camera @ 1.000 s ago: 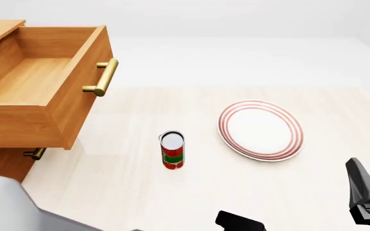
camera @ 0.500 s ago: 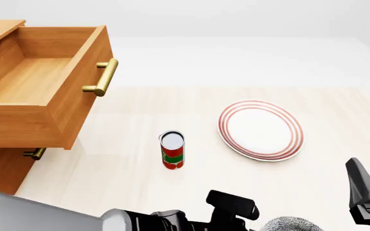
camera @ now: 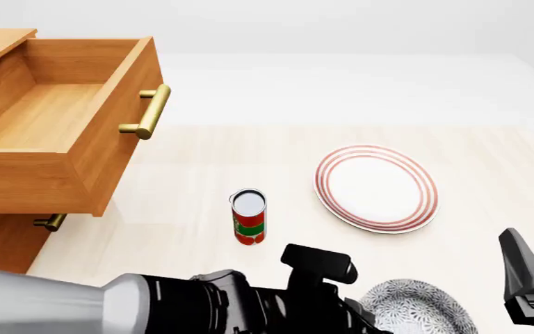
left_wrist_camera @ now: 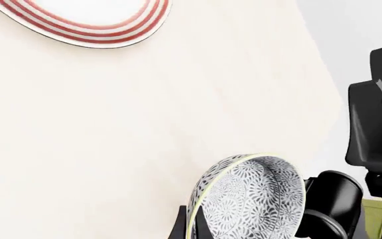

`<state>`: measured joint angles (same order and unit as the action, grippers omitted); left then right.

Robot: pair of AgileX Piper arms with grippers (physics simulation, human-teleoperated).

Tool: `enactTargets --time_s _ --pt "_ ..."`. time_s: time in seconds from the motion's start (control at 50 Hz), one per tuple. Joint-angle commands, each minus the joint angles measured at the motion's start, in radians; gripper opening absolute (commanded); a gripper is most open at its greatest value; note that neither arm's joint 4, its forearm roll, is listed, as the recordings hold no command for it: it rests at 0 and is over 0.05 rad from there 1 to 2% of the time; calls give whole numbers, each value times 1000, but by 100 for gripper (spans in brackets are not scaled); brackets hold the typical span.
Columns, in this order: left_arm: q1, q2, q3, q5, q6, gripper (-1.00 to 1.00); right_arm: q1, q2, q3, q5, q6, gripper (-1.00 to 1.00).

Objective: Put the bowl in the top drawer of the cabinet.

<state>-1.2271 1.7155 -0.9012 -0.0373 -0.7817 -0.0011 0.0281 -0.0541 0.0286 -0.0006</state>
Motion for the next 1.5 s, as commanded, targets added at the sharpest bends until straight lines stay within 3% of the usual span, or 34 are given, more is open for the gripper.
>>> enactTargets --time_s 0.02,0.68,1.5 --pt "27 -48 -13 37 27 -100 0 0 0 0 0 100" --pt "128 -175 -61 174 85 -100 -1 0 28 -24 2 100" --pt "230 -288 -243 474 99 -100 -1 23 21 -41 2 100"
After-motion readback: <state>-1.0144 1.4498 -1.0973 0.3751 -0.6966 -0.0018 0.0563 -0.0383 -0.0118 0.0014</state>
